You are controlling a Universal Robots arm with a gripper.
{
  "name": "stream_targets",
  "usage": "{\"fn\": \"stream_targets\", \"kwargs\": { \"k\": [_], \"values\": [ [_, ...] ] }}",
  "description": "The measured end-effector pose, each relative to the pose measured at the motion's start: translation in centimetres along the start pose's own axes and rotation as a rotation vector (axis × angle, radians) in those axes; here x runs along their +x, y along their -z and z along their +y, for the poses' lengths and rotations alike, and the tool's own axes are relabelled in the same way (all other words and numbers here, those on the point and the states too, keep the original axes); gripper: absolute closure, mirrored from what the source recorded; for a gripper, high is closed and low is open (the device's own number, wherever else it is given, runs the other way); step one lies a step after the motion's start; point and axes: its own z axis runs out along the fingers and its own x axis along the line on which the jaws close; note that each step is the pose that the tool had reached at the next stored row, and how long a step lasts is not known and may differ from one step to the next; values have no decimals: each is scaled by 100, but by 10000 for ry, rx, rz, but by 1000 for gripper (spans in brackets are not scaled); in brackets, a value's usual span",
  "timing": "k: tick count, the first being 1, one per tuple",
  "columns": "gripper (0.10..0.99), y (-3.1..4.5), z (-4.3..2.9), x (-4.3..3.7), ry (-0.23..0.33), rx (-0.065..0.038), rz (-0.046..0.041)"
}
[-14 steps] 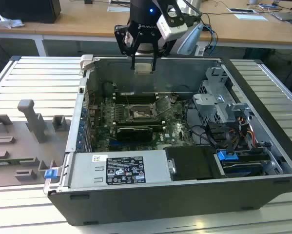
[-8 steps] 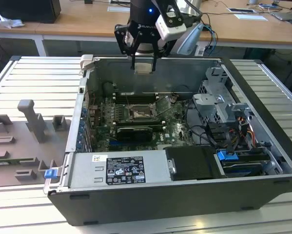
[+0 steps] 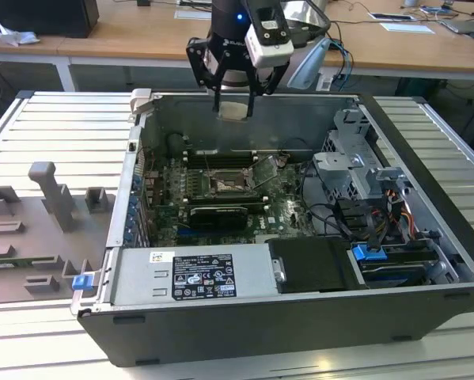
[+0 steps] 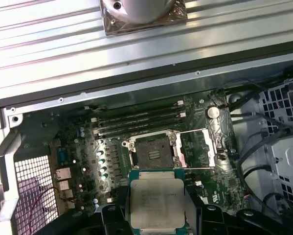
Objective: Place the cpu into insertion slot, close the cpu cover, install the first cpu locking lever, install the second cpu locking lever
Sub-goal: 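Place the cpu into insertion slot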
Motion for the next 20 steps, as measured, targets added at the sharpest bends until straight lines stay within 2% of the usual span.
{"fn": "stream_targets", "kwargs": {
  "k": [4,11,13,15,20],
  "values": [
    [549,-3,0,0,-611,-11,-43],
    [549,-63,-4,-1,-751,-6,-56],
    [549,-68,-5,-1,-1199,-14,-86],
    [549,-80,-6,-1,-1991,-30,-142],
    [549,-98,-7,-2,-2987,-48,-212]
  ]
}}
